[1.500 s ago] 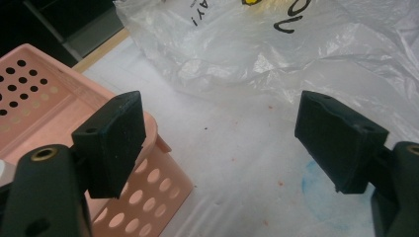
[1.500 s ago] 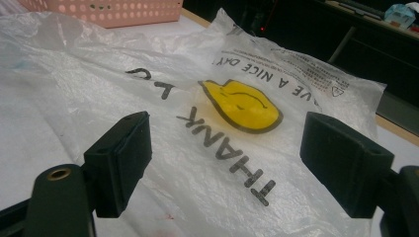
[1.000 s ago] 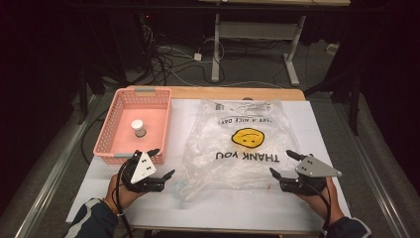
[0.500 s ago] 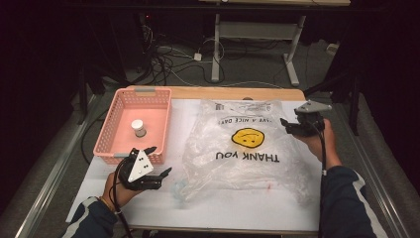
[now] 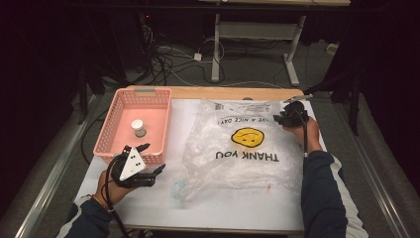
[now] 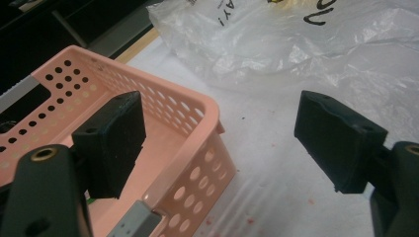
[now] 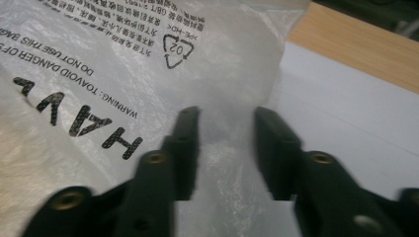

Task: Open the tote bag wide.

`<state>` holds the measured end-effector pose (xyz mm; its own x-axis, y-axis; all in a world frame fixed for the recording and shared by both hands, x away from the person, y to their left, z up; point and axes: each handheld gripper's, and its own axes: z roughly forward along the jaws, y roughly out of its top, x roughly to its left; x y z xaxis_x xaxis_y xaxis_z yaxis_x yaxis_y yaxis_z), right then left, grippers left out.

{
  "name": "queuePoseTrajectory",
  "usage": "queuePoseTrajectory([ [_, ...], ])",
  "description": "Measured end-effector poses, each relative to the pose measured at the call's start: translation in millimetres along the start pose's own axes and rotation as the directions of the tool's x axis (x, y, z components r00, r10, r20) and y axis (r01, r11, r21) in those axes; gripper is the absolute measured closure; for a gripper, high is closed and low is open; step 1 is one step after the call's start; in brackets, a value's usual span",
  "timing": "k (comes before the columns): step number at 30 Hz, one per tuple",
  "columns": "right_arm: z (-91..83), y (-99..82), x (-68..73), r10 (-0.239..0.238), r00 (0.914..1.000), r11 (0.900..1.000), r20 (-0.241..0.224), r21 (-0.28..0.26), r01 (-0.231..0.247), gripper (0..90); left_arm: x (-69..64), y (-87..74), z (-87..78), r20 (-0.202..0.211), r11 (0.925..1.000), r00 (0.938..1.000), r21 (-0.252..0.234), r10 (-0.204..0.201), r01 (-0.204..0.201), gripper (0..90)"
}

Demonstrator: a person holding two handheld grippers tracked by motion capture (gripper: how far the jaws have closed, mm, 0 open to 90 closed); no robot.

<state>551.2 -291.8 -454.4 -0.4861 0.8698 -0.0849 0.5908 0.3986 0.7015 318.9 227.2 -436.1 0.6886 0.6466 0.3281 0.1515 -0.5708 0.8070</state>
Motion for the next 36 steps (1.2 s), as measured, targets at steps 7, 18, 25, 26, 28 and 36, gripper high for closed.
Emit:
queuePoseTrajectory([
  [7, 5.9, 24.5, 4.0, -0.026, 0.9982, 0.9997, 0.054, 0.002, 0.026, 90.0, 0.6, 1.1, -0.1, -0.018, 0.9997, 0.9996, 0.014, 0.020, -0.020, 19.5],
  [18, -8.7, 15.3, -24.7, 0.216, 0.9479, 0.9760, 0.234, -0.020, -0.217, 90.0, 6.9, -1.4, 1.0, 0.017, 1.0000, 0.9998, -0.001, 0.002, -0.002, 19.5],
  [25, -27.6, -11.9, -39.3, 0.232, 0.9370, 0.9663, 0.262, 0.049, -0.253, 90.0, 8.6, -3.5, -2.4, 0.029, 0.9998, 0.9996, -0.022, 0.002, -0.002, 19.6],
  [26, -30.9, -16.5, -39.5, 0.223, 0.9396, 0.9671, 0.259, 0.061, -0.247, 90.0, 9.6, -4.5, -2.8, 0.027, 0.9998, 0.9996, -0.021, -0.004, 0.005, 19.6],
  [28, -37.7, -26.9, -40.1, 0.232, 0.9410, 0.9646, 0.247, 0.067, -0.255, 90.0, 11.7, -6.7, -3.7, 0.029, 0.9997, 0.9994, -0.018, -0.018, 0.019, 19.6],
  [36, -67.4, -64.6, -37.0, 0.253, 0.9529, 0.9607, 0.167, 0.073, -0.268, 90.0, 10.7, -7.5, -2.9, 0.024, 0.9999, 0.9996, -0.003, -0.015, 0.015, 19.6],
])
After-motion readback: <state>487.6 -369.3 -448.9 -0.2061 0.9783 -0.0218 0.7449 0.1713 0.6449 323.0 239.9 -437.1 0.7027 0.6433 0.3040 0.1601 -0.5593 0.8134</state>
